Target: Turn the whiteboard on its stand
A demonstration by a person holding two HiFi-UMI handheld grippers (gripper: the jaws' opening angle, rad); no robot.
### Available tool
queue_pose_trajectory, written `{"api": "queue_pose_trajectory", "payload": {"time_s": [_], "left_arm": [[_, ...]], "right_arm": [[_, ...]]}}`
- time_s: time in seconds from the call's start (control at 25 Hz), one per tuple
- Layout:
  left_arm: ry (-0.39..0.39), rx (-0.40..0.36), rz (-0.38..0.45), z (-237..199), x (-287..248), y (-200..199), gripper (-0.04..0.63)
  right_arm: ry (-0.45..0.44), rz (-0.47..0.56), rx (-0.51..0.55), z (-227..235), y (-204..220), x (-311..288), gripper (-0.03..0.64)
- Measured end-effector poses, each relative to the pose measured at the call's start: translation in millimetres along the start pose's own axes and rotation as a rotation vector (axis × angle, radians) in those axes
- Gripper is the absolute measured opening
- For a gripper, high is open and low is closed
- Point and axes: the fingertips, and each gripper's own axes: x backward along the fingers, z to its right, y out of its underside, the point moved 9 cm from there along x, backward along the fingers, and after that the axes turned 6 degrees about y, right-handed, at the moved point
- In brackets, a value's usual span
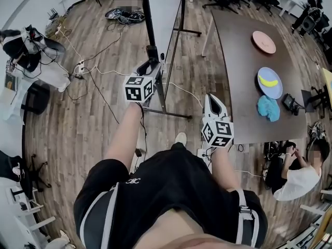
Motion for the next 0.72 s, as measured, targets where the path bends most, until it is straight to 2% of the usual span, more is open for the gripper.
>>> {"api": "queue_pose_trajectory", "payload": {"time_s": [0.16, 0.36, 0.72], "left_arm": [[0.012, -0.009, 0.0, -10, 19, 4, 0.17], [-0.009, 0.004, 0.026, -13, 38, 10, 0.172], [-0.017, 0.012, 0.031, -4, 82, 25, 0.172]], "right_arm": [[-0.039, 0.013, 0.016, -15, -3, -5, 0.007], [-0.07, 0.012, 0.035, -28, -5, -8, 0.007], [-0.088, 0.006, 0.042, -43, 4, 19, 0.007]]}}
